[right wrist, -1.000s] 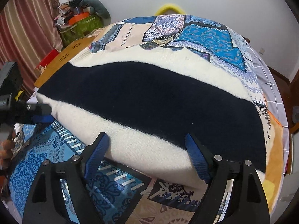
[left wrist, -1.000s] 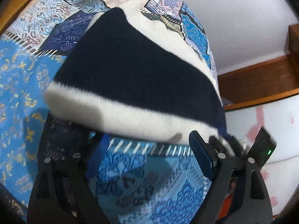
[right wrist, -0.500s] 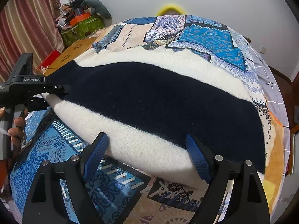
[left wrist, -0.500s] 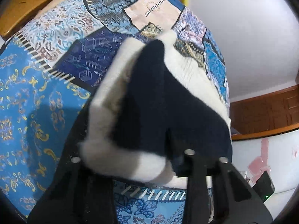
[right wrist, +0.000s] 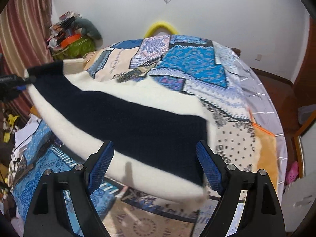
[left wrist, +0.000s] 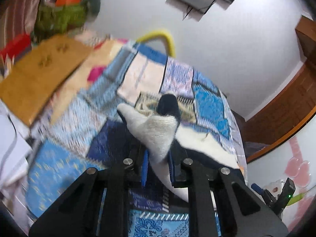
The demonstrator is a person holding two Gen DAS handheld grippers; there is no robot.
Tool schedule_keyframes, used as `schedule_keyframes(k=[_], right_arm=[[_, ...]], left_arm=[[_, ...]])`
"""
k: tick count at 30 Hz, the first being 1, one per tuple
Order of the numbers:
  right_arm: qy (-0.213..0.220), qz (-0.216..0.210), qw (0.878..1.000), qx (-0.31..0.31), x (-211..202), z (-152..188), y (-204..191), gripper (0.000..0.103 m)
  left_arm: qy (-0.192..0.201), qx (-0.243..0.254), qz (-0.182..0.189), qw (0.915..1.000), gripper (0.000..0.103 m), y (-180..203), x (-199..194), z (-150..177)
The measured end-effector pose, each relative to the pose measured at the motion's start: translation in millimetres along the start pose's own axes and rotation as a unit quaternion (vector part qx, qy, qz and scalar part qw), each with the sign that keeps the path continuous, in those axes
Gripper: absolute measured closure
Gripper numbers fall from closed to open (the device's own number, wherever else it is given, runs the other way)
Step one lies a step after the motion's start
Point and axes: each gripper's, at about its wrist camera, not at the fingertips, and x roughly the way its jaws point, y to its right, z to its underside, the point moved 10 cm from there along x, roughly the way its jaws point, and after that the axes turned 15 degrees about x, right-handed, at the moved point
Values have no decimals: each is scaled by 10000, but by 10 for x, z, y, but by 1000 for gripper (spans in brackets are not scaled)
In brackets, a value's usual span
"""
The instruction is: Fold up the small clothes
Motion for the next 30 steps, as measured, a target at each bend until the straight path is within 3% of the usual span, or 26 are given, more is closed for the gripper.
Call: schedule_keyframes(k=[6, 11, 17, 22, 30], right_arm=[[-110, 11, 9998, 156, 43, 88, 120, 20], [-148, 10, 9998, 148, 42, 148, 186, 20], [-129, -59, 9996, 262, 80, 118, 263, 20], [-395, -97, 9985, 368, 250, 254, 337, 20], [-688, -521, 9928, 827, 380, 369, 371, 20]], left_arm=[[178, 595, -480, 9969, 88, 177, 8, -344], [406, 569, -587, 9958, 88, 230, -8, -573], [590, 1365, -575, 9872, 89, 861, 0, -793], [684, 1956, -222, 9780, 89, 1591, 117, -846], [259, 2477, 532, 9670, 89, 2655, 551, -530]])
